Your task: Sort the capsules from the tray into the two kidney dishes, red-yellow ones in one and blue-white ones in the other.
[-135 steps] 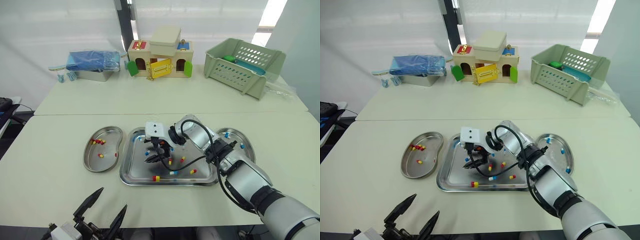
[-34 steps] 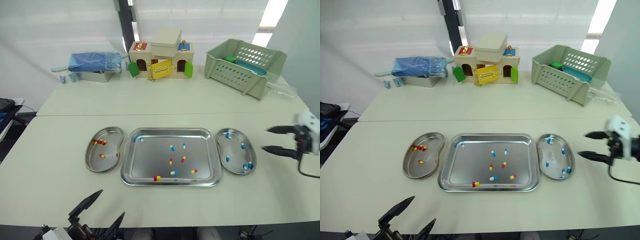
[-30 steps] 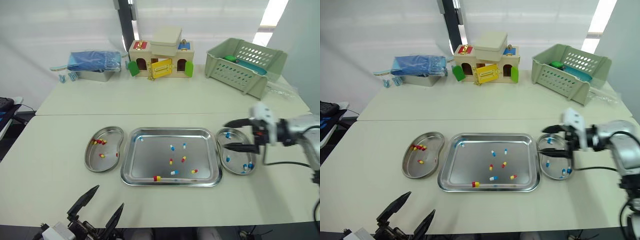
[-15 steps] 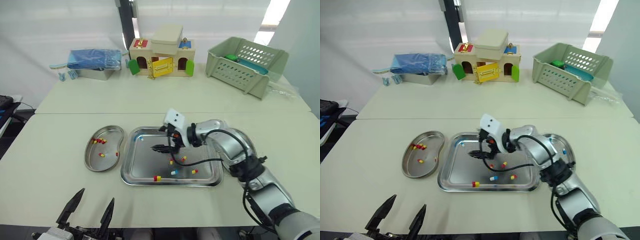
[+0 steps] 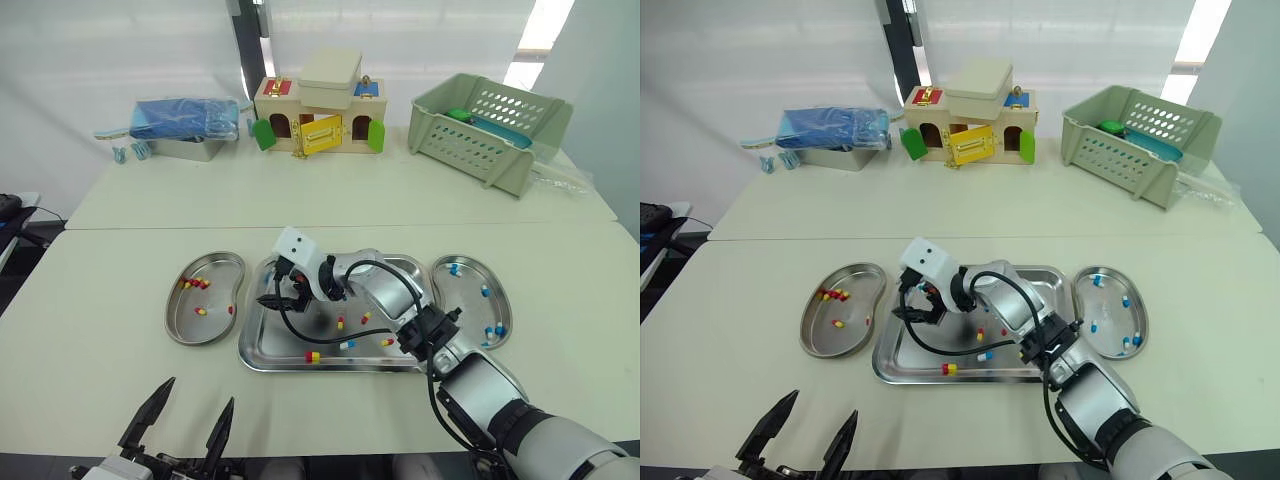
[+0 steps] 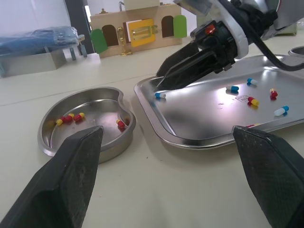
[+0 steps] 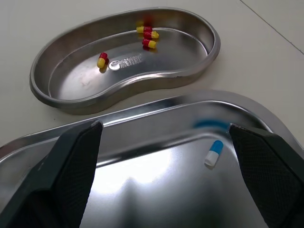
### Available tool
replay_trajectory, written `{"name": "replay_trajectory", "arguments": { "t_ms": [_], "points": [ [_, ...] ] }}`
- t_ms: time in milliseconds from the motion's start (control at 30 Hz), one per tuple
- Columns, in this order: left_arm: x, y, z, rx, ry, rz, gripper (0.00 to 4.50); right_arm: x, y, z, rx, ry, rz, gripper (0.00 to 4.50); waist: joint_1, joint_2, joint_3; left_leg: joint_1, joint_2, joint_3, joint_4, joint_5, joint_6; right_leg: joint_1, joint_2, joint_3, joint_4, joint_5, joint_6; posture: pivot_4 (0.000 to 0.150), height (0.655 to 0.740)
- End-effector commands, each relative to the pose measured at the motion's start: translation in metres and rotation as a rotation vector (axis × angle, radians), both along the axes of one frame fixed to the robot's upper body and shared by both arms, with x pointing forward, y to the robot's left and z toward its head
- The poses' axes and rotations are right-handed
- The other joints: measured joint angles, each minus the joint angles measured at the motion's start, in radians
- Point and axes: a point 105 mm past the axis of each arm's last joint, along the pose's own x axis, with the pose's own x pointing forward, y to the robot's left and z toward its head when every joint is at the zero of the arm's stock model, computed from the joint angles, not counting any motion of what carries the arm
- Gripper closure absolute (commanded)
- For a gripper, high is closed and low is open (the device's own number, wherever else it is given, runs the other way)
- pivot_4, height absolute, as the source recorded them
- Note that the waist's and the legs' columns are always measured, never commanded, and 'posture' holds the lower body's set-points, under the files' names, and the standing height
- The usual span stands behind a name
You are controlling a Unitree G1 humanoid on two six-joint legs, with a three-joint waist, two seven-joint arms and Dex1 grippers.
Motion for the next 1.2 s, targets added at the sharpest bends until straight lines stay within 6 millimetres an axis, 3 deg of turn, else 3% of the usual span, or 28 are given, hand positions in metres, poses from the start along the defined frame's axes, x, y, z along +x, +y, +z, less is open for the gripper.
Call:
{"name": "replay_trajectory", "arguments": {
  "t_ms": [33,500,633,800,1033,1067,1200],
  "points": [
    [0.0,-0.002,0.005,0.011,-0.027,-0.01,0.0,0.004,0.013,0.005,0.019,-0.028,0.006,0.04,-0.002,0.0,0.0,0.0,0.0,0.0,0.0,0.0,0.0,0.0,0.0,0.0,0.0,0.0,0.0,0.15,0.74],
    [-0.003,-0.005,0.003,0.026,-0.017,-0.016,0.0,0.016,0.012,-0.018,-0.04,-0.024,-0.024,0.04,-0.022,0.001,0.0,0.001,0.001,-0.001,0.0,0.0,0.0,0.0,0.001,0.0,0.002,0.0,0.0,0.15,0.74],
    [-0.001,-0.005,0.006,0.031,-0.019,-0.019,0.0,0.014,0.013,-0.022,-0.044,-0.023,-0.013,0.92,-0.022,0.001,0.0,0.002,0.0,-0.001,0.0,0.0,0.0,0.0,0.001,0.0,0.002,0.0,0.0,0.15,0.74],
    [0.001,-0.006,0.008,0.035,-0.017,-0.022,0.0,0.015,0.009,-0.028,-0.083,-0.046,-0.003,2.69,-0.022,0.001,0.0,0.002,0.0,-0.001,0.0,0.0,0.0,0.0,0.001,0.001,0.002,0.0,0.0,0.15,0.74],
    [0.001,-0.008,0.008,0.037,-0.013,-0.026,0.0,0.016,0.005,-0.033,-0.122,-0.086,0.006,4.28,-0.022,0.001,-0.001,0.002,0.0,-0.001,0.0,0.0,0.0,0.0,0.001,0.001,0.002,0.0,0.0,0.15,0.74],
    [0.001,-0.008,0.008,0.037,-0.012,-0.027,0.0,0.016,0.005,-0.033,-0.121,-0.086,0.008,4.47,-0.022,0.001,-0.001,0.002,0.0,-0.001,0.0,0.0,0.0,0.0,0.001,0.001,0.002,0.0,0.0,0.15,0.74],
    [0.001,-0.008,0.008,0.036,-0.01,-0.03,0.0,0.013,0.007,-0.029,-0.093,-0.072,0.024,4.49,-0.022,0.001,-0.001,0.002,0.0,-0.001,0.0,0.0,0.0,0.0,0.001,0.001,0.002,0.0,0.0,0.15,0.74]
  ]
}}
